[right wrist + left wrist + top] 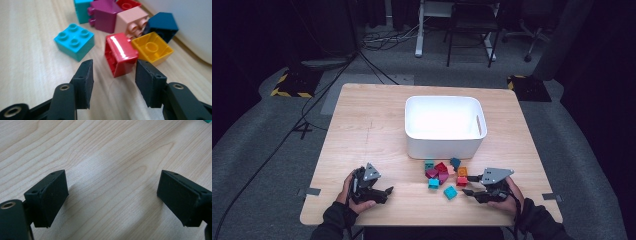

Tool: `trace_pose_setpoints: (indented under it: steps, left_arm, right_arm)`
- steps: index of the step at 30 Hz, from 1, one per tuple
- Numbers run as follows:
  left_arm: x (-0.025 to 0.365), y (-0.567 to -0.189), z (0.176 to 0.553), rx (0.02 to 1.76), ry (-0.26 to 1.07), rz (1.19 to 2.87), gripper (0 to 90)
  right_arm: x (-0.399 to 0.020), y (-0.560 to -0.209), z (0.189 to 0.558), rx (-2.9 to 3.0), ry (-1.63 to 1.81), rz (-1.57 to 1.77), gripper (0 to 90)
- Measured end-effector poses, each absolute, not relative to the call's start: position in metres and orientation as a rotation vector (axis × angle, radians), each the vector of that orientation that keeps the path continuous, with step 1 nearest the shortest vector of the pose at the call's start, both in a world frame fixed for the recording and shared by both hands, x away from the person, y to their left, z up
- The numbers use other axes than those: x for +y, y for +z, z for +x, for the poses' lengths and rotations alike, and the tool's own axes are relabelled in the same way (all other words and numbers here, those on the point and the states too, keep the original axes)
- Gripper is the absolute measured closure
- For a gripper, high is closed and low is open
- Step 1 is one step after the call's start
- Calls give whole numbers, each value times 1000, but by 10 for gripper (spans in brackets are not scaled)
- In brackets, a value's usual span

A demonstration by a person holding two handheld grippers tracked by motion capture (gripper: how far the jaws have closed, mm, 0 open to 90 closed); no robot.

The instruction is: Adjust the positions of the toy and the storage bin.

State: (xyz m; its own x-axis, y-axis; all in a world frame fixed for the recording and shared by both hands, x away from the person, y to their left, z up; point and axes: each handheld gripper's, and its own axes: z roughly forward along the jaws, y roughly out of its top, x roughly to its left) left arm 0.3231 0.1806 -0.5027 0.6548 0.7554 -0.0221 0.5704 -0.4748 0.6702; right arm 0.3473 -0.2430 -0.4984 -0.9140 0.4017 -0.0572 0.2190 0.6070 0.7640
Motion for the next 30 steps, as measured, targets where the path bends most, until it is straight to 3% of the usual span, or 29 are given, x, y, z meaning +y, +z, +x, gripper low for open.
trace_pose_setpoints:
  steps: [6,9,14,30]
  left_arm:
    - [181,-502,325,1011,365,2222,95]
    - [181,-503,325,1008,368,2222,92]
    - [181,-503,325,1008,370,2222,92]
    - [180,-503,325,1012,364,2218,93]
  right_arm:
    - [-240,-497,355,2607,1229,532,453]
    - [-235,-496,355,2603,1231,513,505]
    - [-231,-498,352,2588,1204,522,676]
    - [-267,-479,355,2468,1273,580,679]
